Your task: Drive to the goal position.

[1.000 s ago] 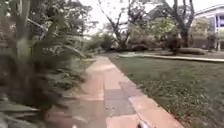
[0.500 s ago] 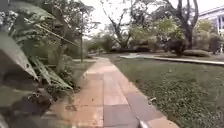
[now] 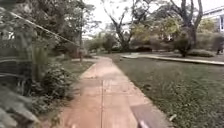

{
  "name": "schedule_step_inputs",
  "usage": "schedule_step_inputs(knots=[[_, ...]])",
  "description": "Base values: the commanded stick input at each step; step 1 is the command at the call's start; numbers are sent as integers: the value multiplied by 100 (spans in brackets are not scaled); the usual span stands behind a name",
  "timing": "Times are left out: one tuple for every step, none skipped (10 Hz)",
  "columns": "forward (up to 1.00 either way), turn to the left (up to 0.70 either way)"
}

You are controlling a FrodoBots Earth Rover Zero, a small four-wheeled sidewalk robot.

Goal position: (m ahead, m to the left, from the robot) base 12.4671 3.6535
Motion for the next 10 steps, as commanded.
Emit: schedule_step_inputs(knots=[[100,4],[100,4],[100,4],[100,4],[100,4],[100,4],[100,4],[100,3],[100,3],[100,3]])
